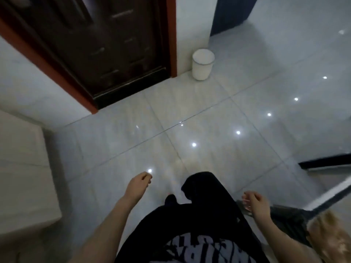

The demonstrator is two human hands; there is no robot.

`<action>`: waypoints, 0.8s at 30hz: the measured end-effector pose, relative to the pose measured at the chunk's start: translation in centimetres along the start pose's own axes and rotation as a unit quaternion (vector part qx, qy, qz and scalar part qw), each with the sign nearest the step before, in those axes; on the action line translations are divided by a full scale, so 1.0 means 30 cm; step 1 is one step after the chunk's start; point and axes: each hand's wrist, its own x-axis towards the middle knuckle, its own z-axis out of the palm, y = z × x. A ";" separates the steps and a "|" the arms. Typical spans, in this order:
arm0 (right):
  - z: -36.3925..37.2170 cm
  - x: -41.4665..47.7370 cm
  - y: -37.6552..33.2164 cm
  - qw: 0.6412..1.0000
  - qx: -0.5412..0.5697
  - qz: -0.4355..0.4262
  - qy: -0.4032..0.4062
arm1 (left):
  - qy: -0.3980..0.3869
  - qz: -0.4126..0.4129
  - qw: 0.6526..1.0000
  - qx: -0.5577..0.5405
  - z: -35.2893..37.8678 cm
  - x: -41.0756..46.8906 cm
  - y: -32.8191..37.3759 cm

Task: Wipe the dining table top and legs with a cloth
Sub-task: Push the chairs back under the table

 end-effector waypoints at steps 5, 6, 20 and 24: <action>-0.019 0.166 -0.142 0.997 0.060 0.026 0.046 | -0.067 0.008 0.996 0.050 0.090 0.275 0.276; -0.024 0.211 -0.186 0.996 0.070 0.025 0.050 | -0.071 0.005 0.996 0.057 0.106 0.328 0.327; -0.145 0.811 -0.882 0.994 0.092 -0.009 0.064 | -0.064 -0.020 0.993 0.097 0.278 0.936 1.083; -0.227 0.993 -0.974 0.989 0.110 0.024 0.099 | -0.098 0.006 0.986 0.136 0.407 1.151 1.348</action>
